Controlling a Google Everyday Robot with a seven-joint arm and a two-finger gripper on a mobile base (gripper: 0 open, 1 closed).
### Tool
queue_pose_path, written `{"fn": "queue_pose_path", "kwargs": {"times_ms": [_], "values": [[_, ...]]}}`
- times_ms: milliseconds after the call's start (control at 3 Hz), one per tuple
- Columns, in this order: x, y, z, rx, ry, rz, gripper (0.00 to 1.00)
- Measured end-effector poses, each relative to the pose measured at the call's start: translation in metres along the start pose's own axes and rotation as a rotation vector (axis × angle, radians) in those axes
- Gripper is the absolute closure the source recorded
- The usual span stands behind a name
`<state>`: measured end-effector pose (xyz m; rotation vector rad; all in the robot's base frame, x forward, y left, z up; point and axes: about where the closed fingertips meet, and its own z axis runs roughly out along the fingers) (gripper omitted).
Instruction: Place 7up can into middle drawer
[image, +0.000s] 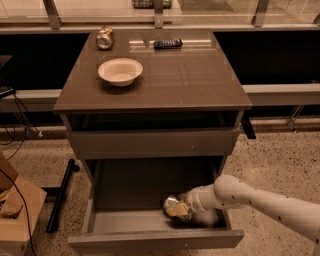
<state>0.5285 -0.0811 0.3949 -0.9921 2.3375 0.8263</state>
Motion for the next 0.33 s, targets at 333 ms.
{"fn": "queue_pose_path", "kwargs": {"times_ms": [333], "values": [[0.0001, 0.0007, 0.0009, -0.002, 0.001, 0.000, 0.00]]}}
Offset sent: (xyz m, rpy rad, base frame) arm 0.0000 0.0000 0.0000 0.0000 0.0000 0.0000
